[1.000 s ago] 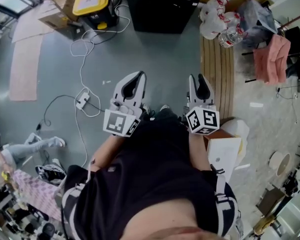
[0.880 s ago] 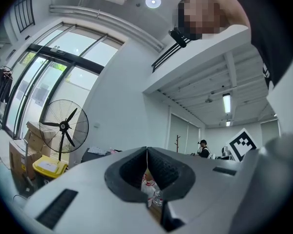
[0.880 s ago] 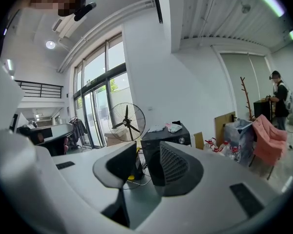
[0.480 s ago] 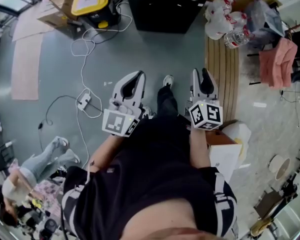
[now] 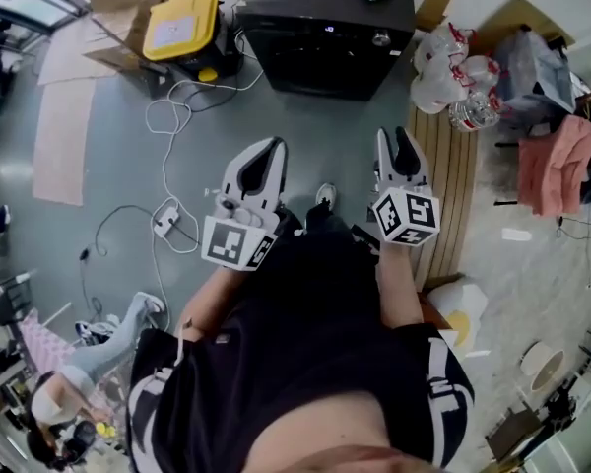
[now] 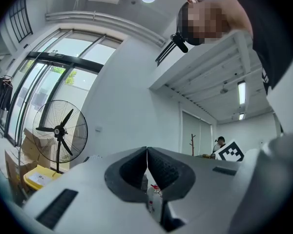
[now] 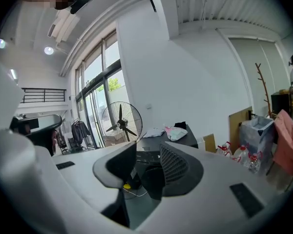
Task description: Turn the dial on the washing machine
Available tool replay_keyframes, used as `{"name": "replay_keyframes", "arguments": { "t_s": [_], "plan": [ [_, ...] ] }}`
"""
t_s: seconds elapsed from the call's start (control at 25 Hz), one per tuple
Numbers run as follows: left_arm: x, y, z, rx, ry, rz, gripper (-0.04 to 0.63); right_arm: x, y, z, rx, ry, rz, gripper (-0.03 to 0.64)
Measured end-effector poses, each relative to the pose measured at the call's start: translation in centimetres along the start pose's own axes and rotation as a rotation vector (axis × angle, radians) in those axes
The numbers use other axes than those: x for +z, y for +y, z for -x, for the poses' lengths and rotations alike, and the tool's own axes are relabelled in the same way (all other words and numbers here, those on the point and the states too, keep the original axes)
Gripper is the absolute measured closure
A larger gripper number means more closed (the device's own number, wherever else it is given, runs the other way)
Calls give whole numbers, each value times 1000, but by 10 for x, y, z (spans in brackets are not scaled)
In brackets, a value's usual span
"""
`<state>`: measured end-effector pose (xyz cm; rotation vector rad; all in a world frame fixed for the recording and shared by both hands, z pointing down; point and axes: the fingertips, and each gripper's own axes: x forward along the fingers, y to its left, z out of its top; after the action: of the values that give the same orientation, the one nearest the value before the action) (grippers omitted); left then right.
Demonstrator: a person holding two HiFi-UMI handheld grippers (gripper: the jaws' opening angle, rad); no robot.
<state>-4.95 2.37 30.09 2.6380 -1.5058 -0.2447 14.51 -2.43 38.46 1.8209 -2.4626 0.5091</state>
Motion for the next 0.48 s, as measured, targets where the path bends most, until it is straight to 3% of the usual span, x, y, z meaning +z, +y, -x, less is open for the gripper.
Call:
{"name": "replay_keyframes", "arguments": {
  "t_s": [0.2, 0.48],
  "plan": [
    [-11, 5, -65, 27, 10, -5, 572, 3, -56, -77, 13, 37, -24, 460],
    [-48, 37, -150, 1, 50, 7, 572, -28, -121, -192, -24, 107, -70, 437]
  ]
}}
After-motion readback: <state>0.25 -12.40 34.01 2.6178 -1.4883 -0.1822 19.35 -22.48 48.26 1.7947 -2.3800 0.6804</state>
